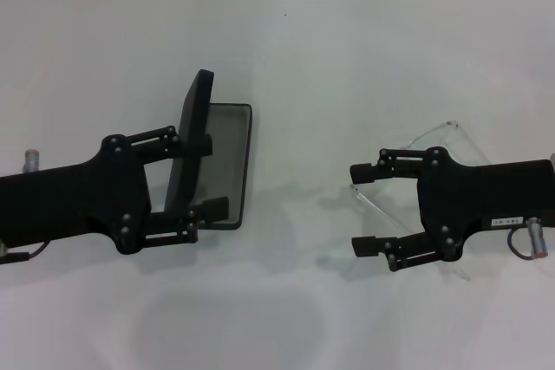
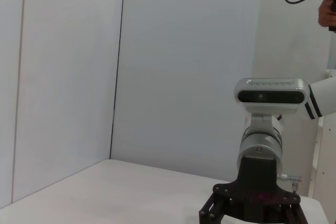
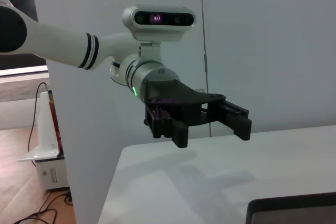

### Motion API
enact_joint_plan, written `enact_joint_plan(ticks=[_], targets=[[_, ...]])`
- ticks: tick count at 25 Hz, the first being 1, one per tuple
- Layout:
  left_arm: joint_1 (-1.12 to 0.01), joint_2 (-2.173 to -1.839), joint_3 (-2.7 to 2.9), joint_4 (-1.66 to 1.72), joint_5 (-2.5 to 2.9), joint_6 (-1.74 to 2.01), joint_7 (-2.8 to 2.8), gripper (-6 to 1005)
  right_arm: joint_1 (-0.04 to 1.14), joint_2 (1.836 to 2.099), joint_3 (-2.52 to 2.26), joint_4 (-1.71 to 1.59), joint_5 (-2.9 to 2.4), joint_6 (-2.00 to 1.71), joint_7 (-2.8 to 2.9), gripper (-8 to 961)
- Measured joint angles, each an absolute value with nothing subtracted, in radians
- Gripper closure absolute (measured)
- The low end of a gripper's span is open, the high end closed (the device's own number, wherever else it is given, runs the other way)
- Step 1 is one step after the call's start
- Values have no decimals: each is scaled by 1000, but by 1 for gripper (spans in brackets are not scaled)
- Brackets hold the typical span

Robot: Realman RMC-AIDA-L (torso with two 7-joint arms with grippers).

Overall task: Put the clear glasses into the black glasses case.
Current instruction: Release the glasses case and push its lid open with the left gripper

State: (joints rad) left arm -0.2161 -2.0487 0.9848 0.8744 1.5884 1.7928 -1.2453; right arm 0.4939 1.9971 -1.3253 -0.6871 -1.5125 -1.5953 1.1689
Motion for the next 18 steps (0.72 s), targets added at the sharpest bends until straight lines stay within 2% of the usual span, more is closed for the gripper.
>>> enact_joint_plan(ticks=[14, 18], targets=[[-219, -2052, 983, 874, 1584, 1786, -1238, 231, 485, 2008, -1325, -685, -1512, -1590, 1169, 112], [-230, -2076, 928, 907, 1580, 1783, -1317, 235, 483, 2012, -1325, -679, -1509, -1579, 1168, 112]])
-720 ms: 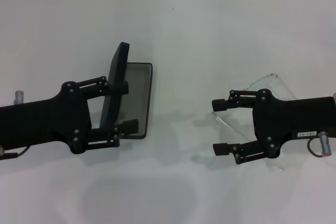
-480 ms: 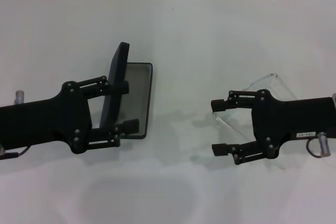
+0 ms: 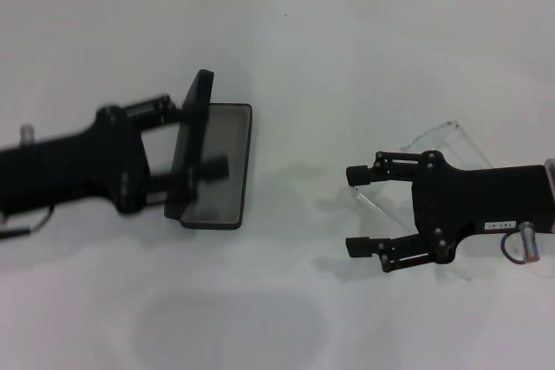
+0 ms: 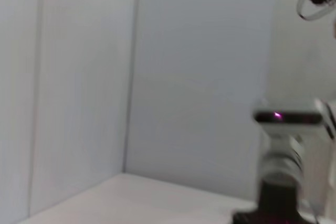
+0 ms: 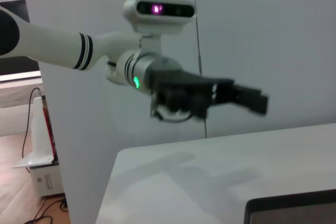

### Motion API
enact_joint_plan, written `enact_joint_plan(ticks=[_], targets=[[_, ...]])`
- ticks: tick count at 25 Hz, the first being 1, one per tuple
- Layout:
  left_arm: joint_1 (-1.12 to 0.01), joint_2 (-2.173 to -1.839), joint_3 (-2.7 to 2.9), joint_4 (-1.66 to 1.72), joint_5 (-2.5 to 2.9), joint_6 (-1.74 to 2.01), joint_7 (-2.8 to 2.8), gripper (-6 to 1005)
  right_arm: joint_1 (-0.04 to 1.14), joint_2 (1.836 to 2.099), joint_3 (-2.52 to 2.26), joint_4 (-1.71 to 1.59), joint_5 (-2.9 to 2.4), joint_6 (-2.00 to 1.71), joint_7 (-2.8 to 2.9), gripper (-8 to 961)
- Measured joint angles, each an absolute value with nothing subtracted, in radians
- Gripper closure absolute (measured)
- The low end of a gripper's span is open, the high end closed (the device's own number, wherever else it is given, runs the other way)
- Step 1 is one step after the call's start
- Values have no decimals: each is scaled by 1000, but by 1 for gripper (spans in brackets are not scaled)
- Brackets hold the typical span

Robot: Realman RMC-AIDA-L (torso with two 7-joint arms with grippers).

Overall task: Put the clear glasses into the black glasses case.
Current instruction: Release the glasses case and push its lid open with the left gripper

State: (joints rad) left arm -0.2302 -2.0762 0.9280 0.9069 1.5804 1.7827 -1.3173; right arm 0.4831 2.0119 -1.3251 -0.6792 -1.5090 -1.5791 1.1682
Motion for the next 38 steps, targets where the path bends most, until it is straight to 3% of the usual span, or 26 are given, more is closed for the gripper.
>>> enact_joint_plan(ticks=[7, 11, 18, 38], targets=[[-318, -2071, 904, 1243, 1733, 1685, -1937, 243, 474, 2019, -1324, -674, -1502, -1574, 1168, 112], [-429, -2077, 913, 1423, 2046, 1647, -2299, 247, 463, 2021, -1324, -674, -1489, -1571, 1166, 112], [-574, -2084, 1071, 1437, 2470, 1637, -2604, 267, 455, 2023, -1324, -672, -1473, -1560, 1161, 112], [-601, -2089, 1271, 1298, 2590, 1483, -2718, 324, 462, 2025, -1332, -672, -1473, -1548, 1160, 111]])
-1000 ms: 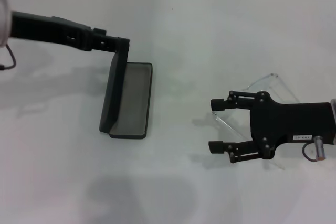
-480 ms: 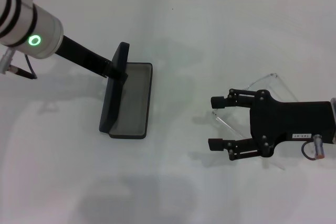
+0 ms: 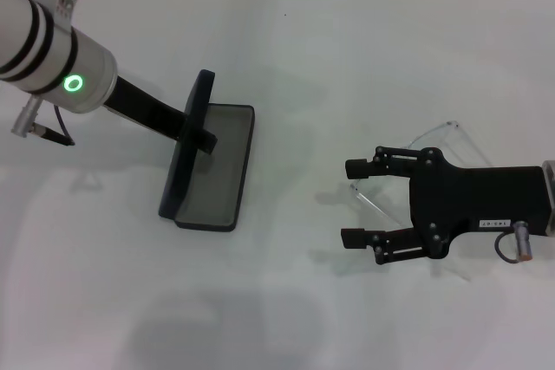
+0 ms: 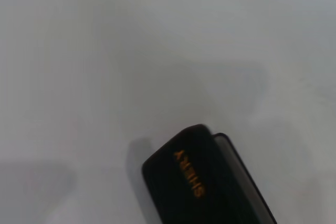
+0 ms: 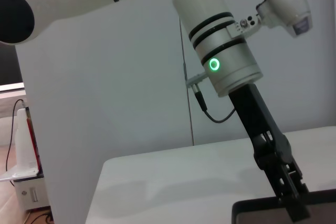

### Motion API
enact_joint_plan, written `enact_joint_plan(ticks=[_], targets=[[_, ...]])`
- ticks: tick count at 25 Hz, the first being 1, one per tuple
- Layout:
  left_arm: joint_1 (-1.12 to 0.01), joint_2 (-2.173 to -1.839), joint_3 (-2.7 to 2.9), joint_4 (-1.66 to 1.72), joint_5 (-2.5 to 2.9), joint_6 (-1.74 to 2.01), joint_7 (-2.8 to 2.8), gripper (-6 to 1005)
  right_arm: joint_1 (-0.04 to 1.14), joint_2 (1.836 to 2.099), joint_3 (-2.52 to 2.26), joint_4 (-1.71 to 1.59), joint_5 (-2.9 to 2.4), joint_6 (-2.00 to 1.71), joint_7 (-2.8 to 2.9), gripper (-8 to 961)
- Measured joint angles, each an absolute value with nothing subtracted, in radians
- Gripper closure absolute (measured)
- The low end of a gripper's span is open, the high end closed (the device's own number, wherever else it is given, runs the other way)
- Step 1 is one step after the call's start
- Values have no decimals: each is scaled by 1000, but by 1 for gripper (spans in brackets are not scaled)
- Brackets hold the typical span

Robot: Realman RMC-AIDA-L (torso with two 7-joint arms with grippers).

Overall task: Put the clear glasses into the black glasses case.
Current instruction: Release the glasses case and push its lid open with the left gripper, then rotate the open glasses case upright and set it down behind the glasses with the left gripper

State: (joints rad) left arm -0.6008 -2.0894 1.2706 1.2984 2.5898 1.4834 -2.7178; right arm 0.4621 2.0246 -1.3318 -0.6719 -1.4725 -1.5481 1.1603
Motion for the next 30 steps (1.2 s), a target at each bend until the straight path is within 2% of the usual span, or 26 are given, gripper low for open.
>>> enact_joint_plan(ticks=[17, 27, 30], targets=[[-594, -2089, 1308, 1289, 2597, 1448, -2683, 372, 465, 2025, -1333, -672, -1472, -1531, 1166, 111], [-594, -2088, 1303, 1318, 2595, 1438, -2652, 736, 465, 2025, -1332, -672, -1471, -1517, 1162, 111], [-592, -2088, 1305, 1330, 2595, 1436, -2648, 766, 465, 2025, -1333, -672, -1471, -1515, 1161, 112]])
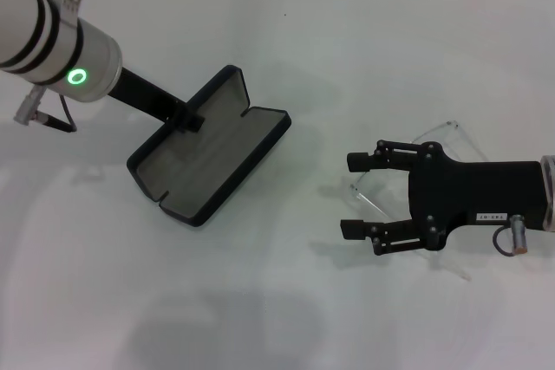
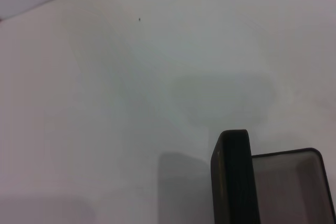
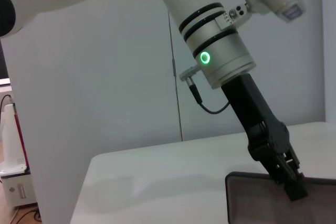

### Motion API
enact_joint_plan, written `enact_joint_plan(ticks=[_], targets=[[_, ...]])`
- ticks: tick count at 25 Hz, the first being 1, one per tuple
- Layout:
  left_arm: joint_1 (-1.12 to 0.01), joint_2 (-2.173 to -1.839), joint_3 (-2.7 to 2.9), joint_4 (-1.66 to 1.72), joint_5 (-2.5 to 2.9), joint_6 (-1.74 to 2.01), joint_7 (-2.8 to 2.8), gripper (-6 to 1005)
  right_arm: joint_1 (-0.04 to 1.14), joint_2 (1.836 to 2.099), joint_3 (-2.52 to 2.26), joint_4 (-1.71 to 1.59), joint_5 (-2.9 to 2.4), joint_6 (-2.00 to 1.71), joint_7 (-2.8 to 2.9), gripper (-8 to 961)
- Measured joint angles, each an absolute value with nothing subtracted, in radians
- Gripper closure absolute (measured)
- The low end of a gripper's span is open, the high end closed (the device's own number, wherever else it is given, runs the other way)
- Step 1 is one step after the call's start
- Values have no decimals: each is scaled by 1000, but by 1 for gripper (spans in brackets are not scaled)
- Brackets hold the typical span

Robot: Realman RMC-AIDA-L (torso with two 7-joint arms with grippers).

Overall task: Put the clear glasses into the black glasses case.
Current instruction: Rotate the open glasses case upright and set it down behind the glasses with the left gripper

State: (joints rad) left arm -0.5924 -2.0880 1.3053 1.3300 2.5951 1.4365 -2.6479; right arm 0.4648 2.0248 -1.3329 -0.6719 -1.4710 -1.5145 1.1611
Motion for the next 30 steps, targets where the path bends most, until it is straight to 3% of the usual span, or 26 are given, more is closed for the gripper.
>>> enact_joint_plan(ticks=[7, 20, 30], targets=[[-601, -2089, 1307, 1351, 2591, 1423, -2500, 789, 459, 2025, -1331, -672, -1467, -1508, 1160, 111], [-563, -2089, 1361, 1296, 2343, 1211, -1654, 771, 457, 2028, -1373, -624, -1401, -1515, 1149, 112], [-532, -2093, 1451, 1252, 2343, 1060, -1614, 757, 445, 2028, -1400, -621, -1368, -1516, 1135, 112]])
